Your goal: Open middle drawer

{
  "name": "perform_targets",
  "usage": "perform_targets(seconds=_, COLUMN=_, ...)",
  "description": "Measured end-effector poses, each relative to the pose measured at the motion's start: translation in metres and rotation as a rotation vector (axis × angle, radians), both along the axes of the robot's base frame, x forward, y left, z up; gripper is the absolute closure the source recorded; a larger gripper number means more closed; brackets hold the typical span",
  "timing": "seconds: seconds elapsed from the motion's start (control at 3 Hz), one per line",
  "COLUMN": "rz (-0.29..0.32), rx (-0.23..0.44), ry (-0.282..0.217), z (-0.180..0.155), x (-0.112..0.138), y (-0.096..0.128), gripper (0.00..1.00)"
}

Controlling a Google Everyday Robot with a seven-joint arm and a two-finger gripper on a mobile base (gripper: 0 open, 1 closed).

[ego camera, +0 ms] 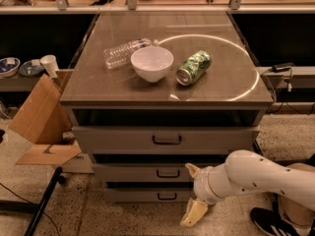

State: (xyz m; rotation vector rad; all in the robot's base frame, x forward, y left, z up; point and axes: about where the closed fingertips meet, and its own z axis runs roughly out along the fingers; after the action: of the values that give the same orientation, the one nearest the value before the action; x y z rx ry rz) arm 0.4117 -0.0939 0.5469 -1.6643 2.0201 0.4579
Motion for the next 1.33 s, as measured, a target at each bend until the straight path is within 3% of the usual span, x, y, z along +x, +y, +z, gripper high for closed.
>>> perform_targets(seconds=0.67, rz=0.002, rx=0.047, ry=-0.002, z=-0.011, x=0.032, y=-0.012, gripper=0.0)
perform_targets(seconds=1.33, rz=0.016, rx=0.122, ry=0.002, z=-0.049, x=0.064, y=-0.019, gripper=0.0)
